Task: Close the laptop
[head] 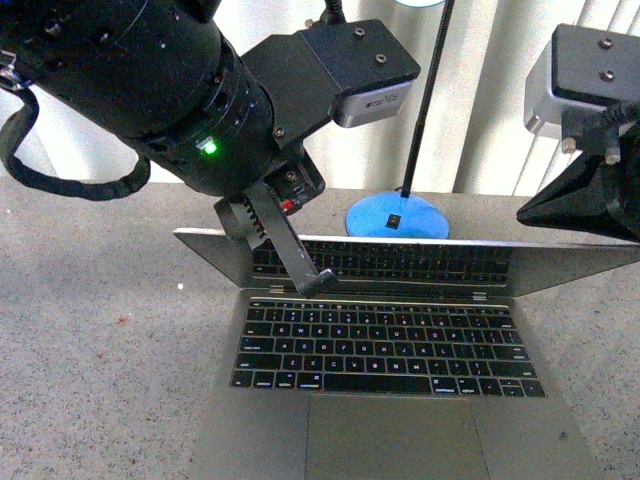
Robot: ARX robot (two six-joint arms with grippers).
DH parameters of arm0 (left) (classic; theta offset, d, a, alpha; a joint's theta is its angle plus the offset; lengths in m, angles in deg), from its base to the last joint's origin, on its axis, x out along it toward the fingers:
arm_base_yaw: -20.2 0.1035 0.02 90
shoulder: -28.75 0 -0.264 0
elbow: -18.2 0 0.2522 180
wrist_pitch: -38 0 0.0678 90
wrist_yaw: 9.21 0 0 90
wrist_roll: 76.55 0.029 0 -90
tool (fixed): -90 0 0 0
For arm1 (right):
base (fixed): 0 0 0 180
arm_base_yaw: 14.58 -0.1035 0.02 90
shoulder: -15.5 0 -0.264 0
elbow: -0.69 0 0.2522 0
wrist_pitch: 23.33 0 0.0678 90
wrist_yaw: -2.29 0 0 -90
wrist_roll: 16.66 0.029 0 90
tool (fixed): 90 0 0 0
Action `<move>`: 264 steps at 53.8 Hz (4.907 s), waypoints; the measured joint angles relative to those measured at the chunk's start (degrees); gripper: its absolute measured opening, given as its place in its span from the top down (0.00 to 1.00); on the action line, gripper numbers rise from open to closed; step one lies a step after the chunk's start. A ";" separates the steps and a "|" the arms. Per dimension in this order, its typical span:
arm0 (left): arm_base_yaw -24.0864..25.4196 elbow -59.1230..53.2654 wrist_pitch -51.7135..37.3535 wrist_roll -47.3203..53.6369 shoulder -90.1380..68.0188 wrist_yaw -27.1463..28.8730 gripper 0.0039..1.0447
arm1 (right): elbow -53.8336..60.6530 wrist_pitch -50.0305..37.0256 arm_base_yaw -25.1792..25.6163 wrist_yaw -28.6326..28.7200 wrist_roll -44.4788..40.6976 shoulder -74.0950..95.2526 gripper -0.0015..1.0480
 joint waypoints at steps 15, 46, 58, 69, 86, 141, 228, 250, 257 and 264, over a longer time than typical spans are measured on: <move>-0.63 -3.02 -1.25 -1.62 0.85 -1.07 0.97 | 1.18 -0.04 -0.57 0.00 -0.37 0.00 0.97; -1.42 -6.27 -3.78 -4.52 0.85 -1.49 0.97 | 4.22 -0.13 -2.16 0.00 -0.35 0.00 0.97; -1.55 -6.78 -4.26 -4.61 0.83 -1.64 0.97 | 5.38 -0.63 -2.34 -0.46 -0.76 0.02 0.97; -1.68 -7.39 -4.55 -4.92 0.72 -2.14 0.97 | 5.55 -1.01 -2.82 -0.61 -0.81 0.37 0.97; -1.90 -8.11 -5.40 -5.33 -0.20 -2.67 0.97 | 5.86 -1.62 -3.52 -0.61 -0.81 1.25 0.97; -2.38 -10.40 -7.93 -5.97 -3.08 -4.35 0.97 | 8.02 -4.57 -4.50 -0.59 -1.22 5.07 0.97; -2.47 -20.79 -20.59 -14.43 -10.08 -7.69 0.97 | 16.41 -17.55 -4.61 0.66 1.03 14.86 0.97; 7.78 -28.98 -33.07 -39.67 3.98 -14.78 0.91 | 17.59 -41.77 -0.76 3.19 31.28 1.86 0.94; 16.13 -29.48 -31.78 -60.37 17.81 -10.64 0.67 | 17.62 -44.65 0.00 2.97 46.07 0.52 0.69; 16.31 -30.36 -31.36 -66.99 17.70 -11.43 0.39 | 21.90 -58.23 -2.51 -12.15 54.77 2.40 0.63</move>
